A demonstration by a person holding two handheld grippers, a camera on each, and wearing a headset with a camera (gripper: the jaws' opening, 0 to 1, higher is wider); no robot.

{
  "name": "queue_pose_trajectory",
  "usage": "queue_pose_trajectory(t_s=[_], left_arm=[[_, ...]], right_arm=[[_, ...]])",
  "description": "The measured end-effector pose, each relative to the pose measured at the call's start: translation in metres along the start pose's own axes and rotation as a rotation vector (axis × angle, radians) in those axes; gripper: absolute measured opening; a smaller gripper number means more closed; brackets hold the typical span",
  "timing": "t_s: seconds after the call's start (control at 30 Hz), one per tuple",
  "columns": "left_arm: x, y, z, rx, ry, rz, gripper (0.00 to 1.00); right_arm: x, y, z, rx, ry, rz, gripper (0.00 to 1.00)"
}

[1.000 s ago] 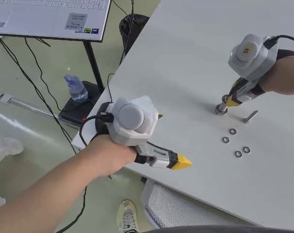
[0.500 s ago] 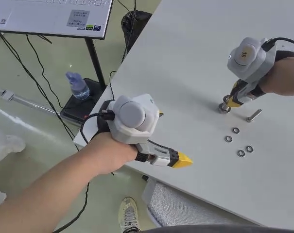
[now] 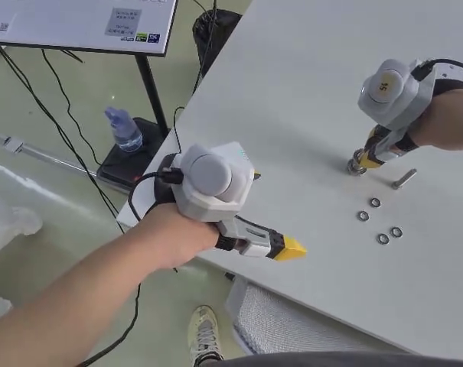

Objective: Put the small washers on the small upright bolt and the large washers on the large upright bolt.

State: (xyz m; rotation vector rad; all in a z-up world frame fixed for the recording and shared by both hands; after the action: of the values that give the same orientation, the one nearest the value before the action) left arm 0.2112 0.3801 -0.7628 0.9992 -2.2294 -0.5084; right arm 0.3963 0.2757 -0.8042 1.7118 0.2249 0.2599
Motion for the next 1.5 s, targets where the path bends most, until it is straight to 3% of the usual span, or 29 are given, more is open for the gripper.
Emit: queue_pose_trajectory(t_s=[0.77,0.97,1.13,1.5], left_arm=[[-0.002,-0.003,-0.001,-0.003,0.006,0.009,0.87],[-0.001,-0.003,-0.001,-0.003,-0.001,0.007,0.88],[-0.004,-0.002,-0.006,0.026,-0.007,-0.009,0.92],[-0.003,-0.002,-0.003,0.012,-0.012,-0.007,0.93]], right_arm=[[-0.001,-0.022,0.004,-0.02,-0.001,-0.002,0.21],[-0.001,-0.024,0.002,-0.01,-0.01,-0.005,0.21],[-0.003,-0.024,0.001,-0.012,-0.008,0.001,0.22],[-0.002,-0.026,-0.001,-0.011,0.001,0.005,0.22]])
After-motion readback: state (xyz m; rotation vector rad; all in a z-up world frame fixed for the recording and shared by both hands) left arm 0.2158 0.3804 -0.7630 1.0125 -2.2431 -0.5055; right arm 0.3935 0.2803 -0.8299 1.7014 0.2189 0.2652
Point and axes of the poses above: the centre of the closed fingertips' face, and the gripper's own axes: y roughly backward along the fingers, x roughly to its right, z roughly out of its underside, the point moved 3 cm from there along y, roughly backward along the fingers, and after that the axes turned 12 degrees about y, right-handed, at the moved point
